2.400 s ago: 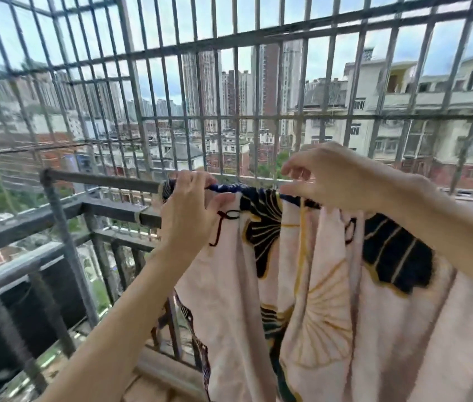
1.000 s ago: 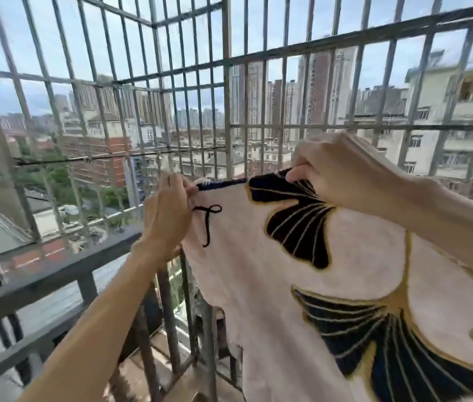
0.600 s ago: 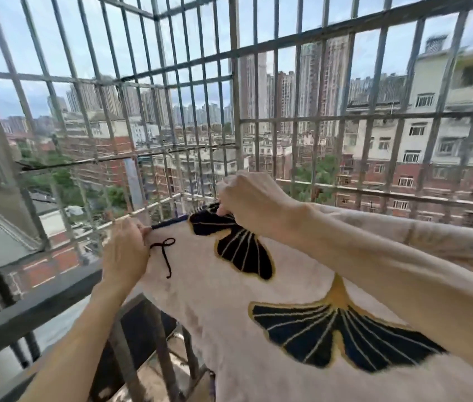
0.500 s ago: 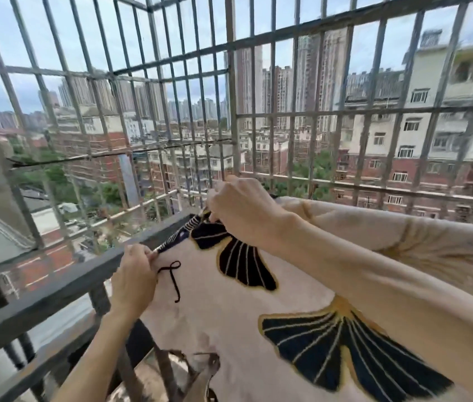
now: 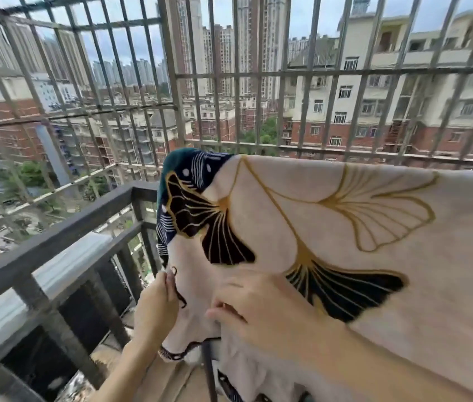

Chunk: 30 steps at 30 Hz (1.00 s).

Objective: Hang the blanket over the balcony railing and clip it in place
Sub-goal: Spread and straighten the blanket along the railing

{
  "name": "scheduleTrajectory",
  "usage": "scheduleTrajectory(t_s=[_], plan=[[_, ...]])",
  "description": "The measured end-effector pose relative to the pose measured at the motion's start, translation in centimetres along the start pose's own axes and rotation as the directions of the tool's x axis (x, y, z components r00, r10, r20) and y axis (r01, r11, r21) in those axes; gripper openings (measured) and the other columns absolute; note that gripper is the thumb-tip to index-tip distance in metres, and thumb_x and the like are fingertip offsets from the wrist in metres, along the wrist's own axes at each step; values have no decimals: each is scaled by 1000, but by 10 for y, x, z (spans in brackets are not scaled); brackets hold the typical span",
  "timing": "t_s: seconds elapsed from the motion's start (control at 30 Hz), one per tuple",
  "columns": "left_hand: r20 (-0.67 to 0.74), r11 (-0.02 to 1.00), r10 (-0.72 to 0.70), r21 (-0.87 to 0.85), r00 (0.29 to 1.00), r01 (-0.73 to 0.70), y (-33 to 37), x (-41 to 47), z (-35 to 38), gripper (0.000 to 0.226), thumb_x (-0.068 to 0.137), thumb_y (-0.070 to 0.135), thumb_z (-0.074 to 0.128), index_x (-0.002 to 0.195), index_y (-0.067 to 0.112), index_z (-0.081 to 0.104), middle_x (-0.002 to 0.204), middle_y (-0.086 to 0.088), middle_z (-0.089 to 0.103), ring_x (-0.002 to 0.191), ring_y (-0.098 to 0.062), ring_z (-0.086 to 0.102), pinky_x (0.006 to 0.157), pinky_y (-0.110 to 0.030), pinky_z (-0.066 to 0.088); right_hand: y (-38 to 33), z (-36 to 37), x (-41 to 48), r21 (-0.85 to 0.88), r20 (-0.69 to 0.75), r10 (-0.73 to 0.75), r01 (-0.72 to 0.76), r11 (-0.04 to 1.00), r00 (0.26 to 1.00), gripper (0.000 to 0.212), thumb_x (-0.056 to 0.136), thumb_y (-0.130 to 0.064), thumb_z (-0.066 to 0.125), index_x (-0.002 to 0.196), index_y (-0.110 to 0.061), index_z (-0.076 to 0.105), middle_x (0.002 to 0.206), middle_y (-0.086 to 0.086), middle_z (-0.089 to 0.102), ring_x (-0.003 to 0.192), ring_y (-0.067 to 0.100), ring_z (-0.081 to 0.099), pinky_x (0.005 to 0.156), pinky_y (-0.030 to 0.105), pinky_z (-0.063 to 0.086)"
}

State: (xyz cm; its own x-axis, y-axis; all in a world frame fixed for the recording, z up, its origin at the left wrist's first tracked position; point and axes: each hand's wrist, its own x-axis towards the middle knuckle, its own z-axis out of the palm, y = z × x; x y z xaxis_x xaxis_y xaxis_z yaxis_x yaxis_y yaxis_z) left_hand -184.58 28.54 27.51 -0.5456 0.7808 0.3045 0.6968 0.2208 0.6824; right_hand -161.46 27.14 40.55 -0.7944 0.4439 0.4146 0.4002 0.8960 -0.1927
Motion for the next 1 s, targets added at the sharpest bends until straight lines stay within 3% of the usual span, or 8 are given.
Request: scheduleTrajectory(t_s=[0.1, 0.2, 0.3, 0.43, 0.6, 0.73, 0.87, 1.0], plan=[[147, 1000, 0, 28, 989, -4, -5, -43, 28, 33, 101, 22, 39, 67, 19, 39, 61, -4, 54, 56, -23, 52, 48, -31, 31, 29, 35, -75, 109, 227, 332, -363, 925, 915, 23, 95, -40, 52, 86, -23, 65, 79, -8, 59, 76, 7, 53, 67, 31, 46], [311, 995, 12, 86, 950, -41, -12, -87, 58, 31, 99, 26, 43, 69, 20, 46, 67, -1, 57, 61, -24, 56, 52, -34, 35, 58, 69, -146, 78, 350, 575, -635, 769, 740, 28, 94, -46, 50, 75, -28, 62, 71, -9, 61, 66, 5, 55, 67, 31, 51], [409, 994, -6, 101, 913, -39, -3, -120, 83, 32, 99, 33, 47, 73, 16, 53, 70, -1, 58, 60, -17, 53, 54, -34, 40, 78, 82, -208, 64, 375, 741, -813, 579, 557, 40, 95, -48, 49, 62, -25, 49, 54, -5, 48, 51, 7, 46, 55, 25, 38], [490, 991, 56, 81, 870, -109, 27, -147, 107, 30, 97, 44, 49, 93, 17, 63, 88, 1, 66, 79, -18, 63, 67, -30, 47, 88, 84, -275, 70, 402, 832, -919, 388, 382, 39, 97, -43, 50, 63, -24, 48, 57, -5, 44, 52, 6, 45, 51, 20, 30], [577, 995, 48, 45, 815, -90, 76, -186, 140, 44, 92, 57, 50, 116, 22, 59, 103, 5, 65, 89, -15, 63, 74, -30, 50, 80, 82, -365, 123, 484, 862, -987, 103, 151, 36, 96, -47, 50, 75, -20, 62, 76, 5, 68, 70, 16, 64, 63, 30, 46], [691, 993, 71, 18, 720, -116, 121, -237, 171, 44, 93, 57, 49, 121, 23, 55, 110, 4, 63, 85, -10, 61, 70, -26, 51, 75, 69, -433, 173, 442, 897, -983, -63, 20, 57, 93, -53, 51, 114, -1, 59, 94, 22, 70, 84, 28, 68, 66, 36, 46], [693, 983, 152, -30, 705, -182, 164, -277, 190, 58, 92, 57, 49, 136, 20, 44, 131, -2, 53, 82, -9, 65, 77, -30, 53, 94, 42, -456, 246, 255, 967, -967, -72, -7, 80, 87, -50, 62, 144, -3, 32, 144, 14, 45, 127, 27, 49, 103, 38, 42], [700, 970, 243, -156, 672, -187, 220, -293, 202, 82, 83, 72, 51, 143, 19, 36, 141, 2, 43, 99, -12, 63, 85, -33, 52, 116, 21, -429, 193, 105, 986, -975, 108, 130, 96, 79, -62, 65, 149, -12, 23, 150, 7, 33, 130, 24, 46, 98, 34, 43]])
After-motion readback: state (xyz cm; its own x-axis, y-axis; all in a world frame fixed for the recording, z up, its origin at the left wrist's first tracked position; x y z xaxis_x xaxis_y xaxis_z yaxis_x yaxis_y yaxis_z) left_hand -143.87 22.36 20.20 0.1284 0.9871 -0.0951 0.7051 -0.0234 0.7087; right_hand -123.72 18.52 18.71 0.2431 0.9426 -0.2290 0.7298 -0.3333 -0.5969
